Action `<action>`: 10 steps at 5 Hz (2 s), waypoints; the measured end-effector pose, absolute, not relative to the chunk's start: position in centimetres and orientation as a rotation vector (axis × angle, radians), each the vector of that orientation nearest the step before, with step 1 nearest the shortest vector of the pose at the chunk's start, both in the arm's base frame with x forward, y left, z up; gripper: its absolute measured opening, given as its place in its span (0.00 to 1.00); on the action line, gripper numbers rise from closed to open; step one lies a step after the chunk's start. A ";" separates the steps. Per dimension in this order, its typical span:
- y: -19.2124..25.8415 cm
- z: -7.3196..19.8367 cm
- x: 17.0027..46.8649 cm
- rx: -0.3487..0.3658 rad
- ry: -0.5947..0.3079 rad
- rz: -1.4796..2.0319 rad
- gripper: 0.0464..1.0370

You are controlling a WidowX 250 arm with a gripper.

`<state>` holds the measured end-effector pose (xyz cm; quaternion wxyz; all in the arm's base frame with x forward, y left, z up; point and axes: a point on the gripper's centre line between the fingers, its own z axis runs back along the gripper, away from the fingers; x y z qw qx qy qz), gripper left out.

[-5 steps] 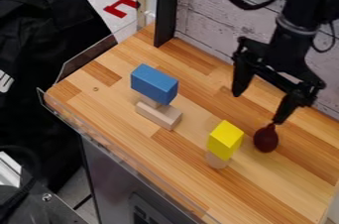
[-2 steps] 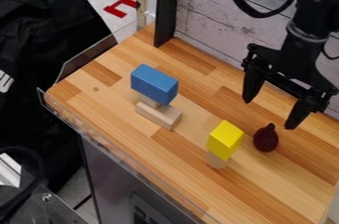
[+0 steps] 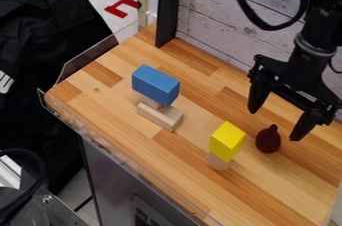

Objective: Put the bell on the blue block

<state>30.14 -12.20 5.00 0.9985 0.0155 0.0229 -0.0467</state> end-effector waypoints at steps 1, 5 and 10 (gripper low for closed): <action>-12.6 4.0 30.5 0.021 0.059 -0.106 0.96; -11.1 0.6 31.2 -0.037 0.162 -0.034 0.96; -10.3 -0.2 30.6 -0.066 0.214 -0.018 0.51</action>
